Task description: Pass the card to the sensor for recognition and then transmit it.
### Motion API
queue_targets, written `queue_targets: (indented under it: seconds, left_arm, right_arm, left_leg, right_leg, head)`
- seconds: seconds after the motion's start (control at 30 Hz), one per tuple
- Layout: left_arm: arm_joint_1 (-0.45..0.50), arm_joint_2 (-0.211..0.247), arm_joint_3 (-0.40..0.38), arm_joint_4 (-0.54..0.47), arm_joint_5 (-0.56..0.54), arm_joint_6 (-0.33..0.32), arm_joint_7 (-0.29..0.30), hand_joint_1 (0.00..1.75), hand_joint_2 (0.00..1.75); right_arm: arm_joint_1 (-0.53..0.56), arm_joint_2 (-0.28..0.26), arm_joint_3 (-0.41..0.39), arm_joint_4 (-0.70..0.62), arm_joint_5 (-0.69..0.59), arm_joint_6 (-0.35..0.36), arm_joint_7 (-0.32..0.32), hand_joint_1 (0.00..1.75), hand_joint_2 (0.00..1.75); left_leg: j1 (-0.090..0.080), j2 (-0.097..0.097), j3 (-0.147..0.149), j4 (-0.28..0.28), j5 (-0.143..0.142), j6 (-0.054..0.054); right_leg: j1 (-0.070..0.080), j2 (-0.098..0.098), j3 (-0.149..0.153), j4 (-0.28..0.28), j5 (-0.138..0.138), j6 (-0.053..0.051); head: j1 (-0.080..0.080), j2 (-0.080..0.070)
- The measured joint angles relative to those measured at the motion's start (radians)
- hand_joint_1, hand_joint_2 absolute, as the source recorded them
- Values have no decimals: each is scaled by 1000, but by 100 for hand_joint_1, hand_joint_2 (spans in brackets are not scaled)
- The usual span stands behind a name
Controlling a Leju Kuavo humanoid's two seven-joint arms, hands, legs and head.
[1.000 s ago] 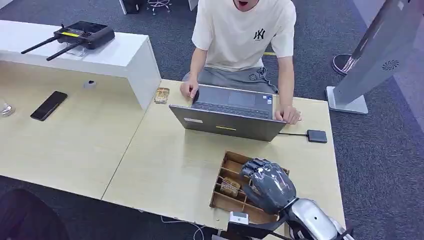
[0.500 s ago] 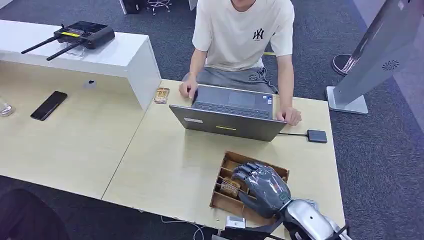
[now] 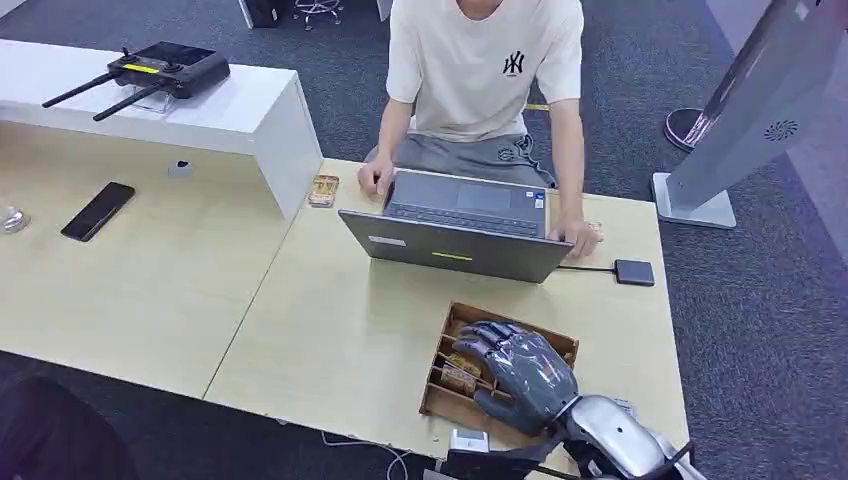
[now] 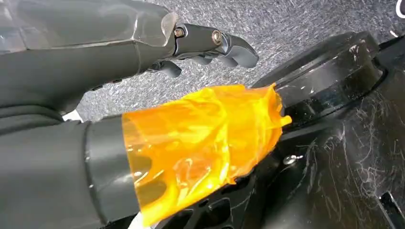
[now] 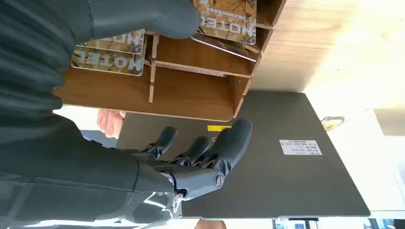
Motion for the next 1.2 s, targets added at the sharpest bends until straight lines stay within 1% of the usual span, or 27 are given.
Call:
queue_targets:
  seconds: [0.03,0.07,0.2,0.23,0.3,0.37,0.4,0.47,0.5,0.57,0.67,0.73,0.77,0.8,0.93,1.0,1.1,1.17,1.2]
  left_arm:
    - [-1,-1,0,3,3,0,0,0,0]
    - [-2,-2,0,5,6,0,-1,0,0]
    - [-3,-7,0,14,6,-7,-9,0,0]
    - [-3,-8,0,14,6,-8,-9,0,0]
    - [-3,-9,0,19,7,-11,-10,0,0]
    - [-3,-10,0,22,7,-13,-11,0,0]
    - [-3,-11,0,23,8,-14,-12,0,0]
    - [-5,-14,0,29,9,-16,-12,0,0]
    - [-5,-14,0,29,9,-17,-13,0,0]
    - [-5,-14,0,29,5,-17,-13,0,0]
    - [-5,-14,0,29,-12,-16,-8,0,0]
    - [-5,-14,0,30,-18,-14,-5,0,0]
    - [-5,-14,0,30,-21,-13,-2,0,0]
    - [-5,-14,0,30,-23,-13,3,0,0]
    - [-5,-14,-1,30,-30,-8,7,0,0]
    - [-5,-14,-1,30,-27,-6,11,0,0]
    - [-5,-14,-1,30,-16,-6,11,0,0]
    - [-5,-14,-1,30,-7,-6,10,0,0]
    - [-5,-14,-1,30,-4,-6,9,0,0]
  right_arm:
    - [0,0,0,0,-4,2,3,49,175]
    - [0,0,0,0,-9,5,6,52,175]
    - [0,0,0,-1,-17,14,15,51,175]
    - [0,0,0,-1,-18,14,16,58,175]
    - [0,0,0,-1,-18,15,18,59,175]
    - [0,1,0,0,-9,16,24,77,175]
    - [0,3,0,0,-3,16,26,79,175]
    - [0,6,4,5,13,13,31,77,175]
    - [-1,9,6,8,24,10,32,80,175]
    - [-1,12,11,14,38,5,34,79,175]
    - [-5,16,18,23,78,-12,42,82,175]
    - [-6,21,21,30,98,-20,51,80,175]
    - [-6,23,23,33,108,-24,55,75,175]
    - [-7,26,24,37,118,-27,58,77,175]
    - [-9,29,26,47,135,-28,68,72,175]
    - [-9,31,26,52,137,-27,69,79,175]
    - [-9,33,27,56,137,-26,69,84,175]
    - [-9,36,28,59,137,-26,69,84,175]
    - [-10,36,29,61,137,-26,69,87,175]
  left_leg:
    - [0,0,0,0,0,0]
    - [0,0,0,0,0,0]
    - [0,0,0,0,0,0]
    - [0,0,0,0,0,0]
    - [0,0,0,0,0,0]
    - [0,0,0,0,0,0]
    - [0,0,0,0,0,0]
    - [0,0,0,0,0,0]
    - [0,0,0,0,0,0]
    - [0,0,0,0,0,0]
    - [0,0,0,0,0,0]
    - [0,0,0,0,0,0]
    - [0,0,0,0,0,0]
    - [0,0,0,0,0,0]
    - [0,0,0,0,0,0]
    - [0,0,0,0,0,0]
    - [0,0,0,0,0,0]
    - [0,0,0,0,0,0]
    - [0,0,0,0,0,0]
  right_leg:
    - [0,0,0,0,0,0]
    - [0,0,0,0,0,0]
    - [0,0,0,0,0,0]
    - [0,0,0,0,0,0]
    - [0,0,0,0,0,0]
    - [0,0,0,0,0,0]
    - [0,0,0,0,0,0]
    - [0,0,0,0,0,0]
    - [0,0,0,0,0,0]
    - [0,0,0,0,0,0]
    - [0,0,0,0,0,0]
    - [0,0,0,0,0,0]
    - [0,0,0,0,0,0]
    - [0,0,0,0,0,0]
    - [0,0,0,0,0,0]
    - [0,0,0,0,0,0]
    - [0,0,0,0,0,0]
    - [0,0,0,0,0,0]
    - [0,0,0,0,0,0]
  head:
    - [0,0]
    - [0,0]
    - [0,0]
    - [0,0]
    - [0,0]
    - [0,0]
    - [0,0]
    - [0,0]
    - [0,0]
    - [0,0]
    - [0,0]
    - [0,0]
    - [0,0]
    - [0,0]
    - [0,0]
    - [0,0]
    - [0,0]
    - [0,0]
    - [0,0]
